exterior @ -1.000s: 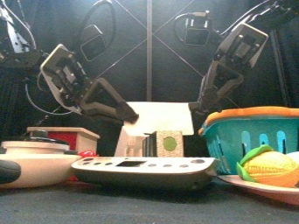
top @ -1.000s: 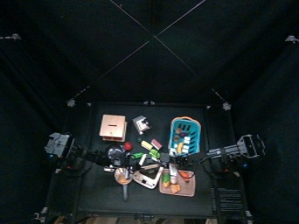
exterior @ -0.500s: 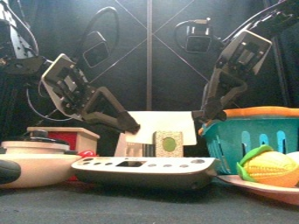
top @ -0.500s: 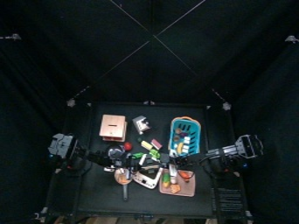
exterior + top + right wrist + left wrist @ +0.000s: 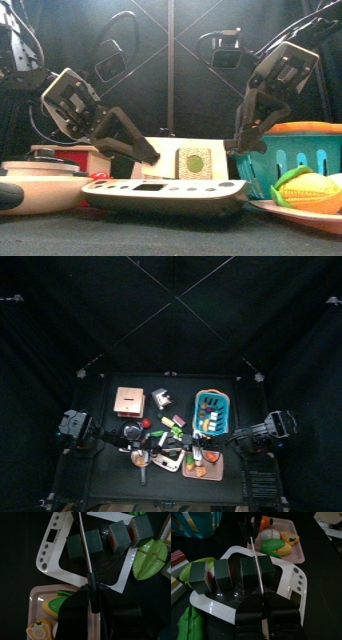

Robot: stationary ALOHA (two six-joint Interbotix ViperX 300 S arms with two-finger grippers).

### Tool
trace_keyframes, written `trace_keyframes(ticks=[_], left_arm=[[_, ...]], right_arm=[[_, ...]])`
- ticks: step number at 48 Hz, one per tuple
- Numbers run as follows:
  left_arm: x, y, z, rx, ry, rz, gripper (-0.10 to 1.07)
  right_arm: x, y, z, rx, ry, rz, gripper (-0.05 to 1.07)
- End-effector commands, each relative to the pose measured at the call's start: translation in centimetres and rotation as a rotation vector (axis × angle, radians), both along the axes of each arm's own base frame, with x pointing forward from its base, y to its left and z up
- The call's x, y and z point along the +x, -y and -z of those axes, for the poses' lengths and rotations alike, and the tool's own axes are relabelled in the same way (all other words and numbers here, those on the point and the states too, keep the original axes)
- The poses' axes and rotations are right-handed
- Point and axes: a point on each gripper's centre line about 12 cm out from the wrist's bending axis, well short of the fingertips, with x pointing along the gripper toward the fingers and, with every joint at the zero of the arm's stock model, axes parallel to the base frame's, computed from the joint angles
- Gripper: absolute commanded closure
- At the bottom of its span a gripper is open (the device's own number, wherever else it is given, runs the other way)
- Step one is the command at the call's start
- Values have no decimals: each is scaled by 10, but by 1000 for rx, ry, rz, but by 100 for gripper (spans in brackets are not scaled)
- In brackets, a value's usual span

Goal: Cut sushi roll

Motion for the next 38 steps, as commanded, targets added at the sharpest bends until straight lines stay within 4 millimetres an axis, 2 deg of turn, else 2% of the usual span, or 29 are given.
trace_keyframes(ticks=[1,11,22,38], left_arm=[[11,11,-18,-14,63,24,68],[12,9,-23,-17,73,18,68],[12,4,-36,-28,107,0,68],[8,-5,-52,-37,142,-24,68]], right_arm=[[6,-3,-17,13,58,-4,55],[9,-1,-28,2,82,-4,55],[11,5,-45,-17,128,-4,55],[12,10,-56,-27,158,3,55]])
